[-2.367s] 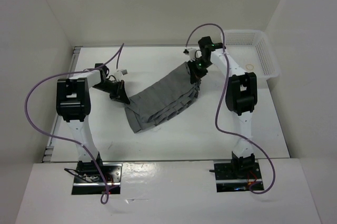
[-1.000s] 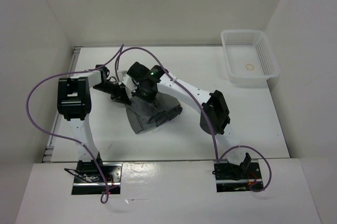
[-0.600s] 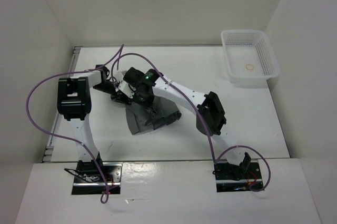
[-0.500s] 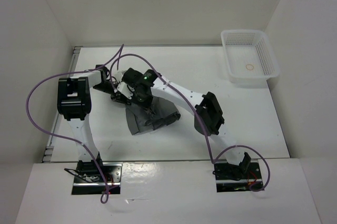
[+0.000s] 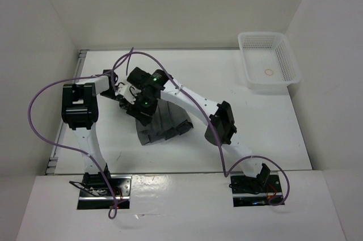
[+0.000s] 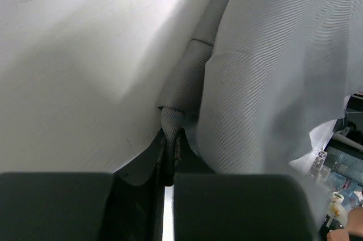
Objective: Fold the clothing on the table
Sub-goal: Fold the skirt
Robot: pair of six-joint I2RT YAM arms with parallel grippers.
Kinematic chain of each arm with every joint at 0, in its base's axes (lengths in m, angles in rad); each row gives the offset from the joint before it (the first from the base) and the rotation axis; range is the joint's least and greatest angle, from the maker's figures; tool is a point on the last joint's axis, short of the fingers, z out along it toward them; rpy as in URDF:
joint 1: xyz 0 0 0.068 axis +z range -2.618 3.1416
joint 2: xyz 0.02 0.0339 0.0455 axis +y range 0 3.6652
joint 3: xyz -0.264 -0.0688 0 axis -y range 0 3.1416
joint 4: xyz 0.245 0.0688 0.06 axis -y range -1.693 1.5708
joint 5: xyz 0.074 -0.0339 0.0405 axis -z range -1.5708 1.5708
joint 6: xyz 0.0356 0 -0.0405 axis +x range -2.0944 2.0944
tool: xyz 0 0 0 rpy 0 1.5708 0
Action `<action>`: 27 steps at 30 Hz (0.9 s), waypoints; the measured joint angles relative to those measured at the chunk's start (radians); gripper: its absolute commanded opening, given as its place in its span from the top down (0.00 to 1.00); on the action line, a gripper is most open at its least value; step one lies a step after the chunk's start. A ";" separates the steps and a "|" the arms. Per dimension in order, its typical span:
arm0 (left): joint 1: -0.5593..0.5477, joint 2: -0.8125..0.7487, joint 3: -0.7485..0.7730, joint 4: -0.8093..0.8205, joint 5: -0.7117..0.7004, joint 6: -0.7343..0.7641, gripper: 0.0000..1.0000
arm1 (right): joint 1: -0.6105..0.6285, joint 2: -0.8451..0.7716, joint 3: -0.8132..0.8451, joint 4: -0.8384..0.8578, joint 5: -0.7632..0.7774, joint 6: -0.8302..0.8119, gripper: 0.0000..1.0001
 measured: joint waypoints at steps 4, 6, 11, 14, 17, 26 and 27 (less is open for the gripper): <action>0.000 -0.002 0.000 0.000 -0.001 0.000 1.00 | 0.007 0.000 0.005 -0.012 -0.089 -0.019 0.28; 0.000 -0.002 0.000 0.000 -0.001 0.000 1.00 | 0.011 -0.002 0.004 -0.021 -0.127 -0.032 0.27; 0.000 -0.004 -0.003 0.000 -0.004 0.002 0.87 | 0.014 -0.052 -0.031 -0.029 -0.158 -0.064 0.24; 0.004 -0.024 -0.008 -0.010 -0.027 0.004 0.74 | 0.012 -0.121 -0.090 -0.032 -0.142 -0.074 0.24; 0.019 -0.080 -0.011 -0.050 -0.061 0.011 0.64 | -0.005 -0.198 -0.161 -0.034 -0.125 -0.082 0.22; 0.160 -0.424 0.024 -0.189 -0.301 0.043 0.25 | -0.261 -0.497 -0.411 -0.024 -0.028 -0.093 0.16; 0.160 -0.466 0.033 -0.195 -0.325 0.045 0.25 | -0.298 -0.537 -0.446 -0.017 -0.015 -0.093 0.16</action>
